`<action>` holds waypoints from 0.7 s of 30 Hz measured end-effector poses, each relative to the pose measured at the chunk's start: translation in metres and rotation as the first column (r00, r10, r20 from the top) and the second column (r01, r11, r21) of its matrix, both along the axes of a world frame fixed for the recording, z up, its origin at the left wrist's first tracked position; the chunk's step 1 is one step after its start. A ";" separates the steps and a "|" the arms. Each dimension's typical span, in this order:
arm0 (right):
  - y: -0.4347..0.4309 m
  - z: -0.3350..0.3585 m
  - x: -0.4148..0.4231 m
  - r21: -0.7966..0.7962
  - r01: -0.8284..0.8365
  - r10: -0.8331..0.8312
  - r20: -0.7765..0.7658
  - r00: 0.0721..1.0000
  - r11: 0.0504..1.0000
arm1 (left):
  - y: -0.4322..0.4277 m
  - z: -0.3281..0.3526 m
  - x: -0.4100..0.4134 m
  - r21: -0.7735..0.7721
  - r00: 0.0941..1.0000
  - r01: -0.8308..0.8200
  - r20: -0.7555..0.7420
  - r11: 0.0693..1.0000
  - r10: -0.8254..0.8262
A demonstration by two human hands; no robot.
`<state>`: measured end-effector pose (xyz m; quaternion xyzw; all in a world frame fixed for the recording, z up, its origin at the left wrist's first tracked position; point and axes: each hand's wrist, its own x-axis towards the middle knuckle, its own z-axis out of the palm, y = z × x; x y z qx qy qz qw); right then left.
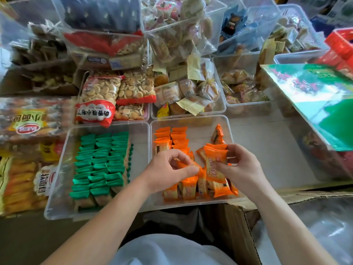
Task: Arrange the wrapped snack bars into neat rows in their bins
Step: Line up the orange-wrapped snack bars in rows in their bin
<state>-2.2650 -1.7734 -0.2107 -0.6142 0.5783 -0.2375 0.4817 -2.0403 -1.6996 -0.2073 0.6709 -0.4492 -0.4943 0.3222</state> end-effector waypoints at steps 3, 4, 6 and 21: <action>0.003 0.002 0.001 0.001 0.012 -0.012 -0.015 1.000 1.000 | 0.007 -0.001 0.000 -0.034 0.998 -0.022 0.057 0.999 0.024; 0.003 0.002 0.001 0.002 0.020 -0.020 -0.012 1.000 1.000 | 0.009 -0.001 0.001 -0.045 0.998 -0.024 0.061 0.999 0.027; 0.003 0.004 0.000 0.005 0.032 -0.032 -0.001 0.999 0.999 | 0.013 -0.001 0.004 -0.061 0.999 -0.040 0.012 0.997 0.041; -0.012 0.008 -0.008 -0.026 0.047 -0.048 -0.027 0.998 0.999 | 0.004 -0.001 0.018 -0.088 0.994 -0.095 -0.065 0.992 0.089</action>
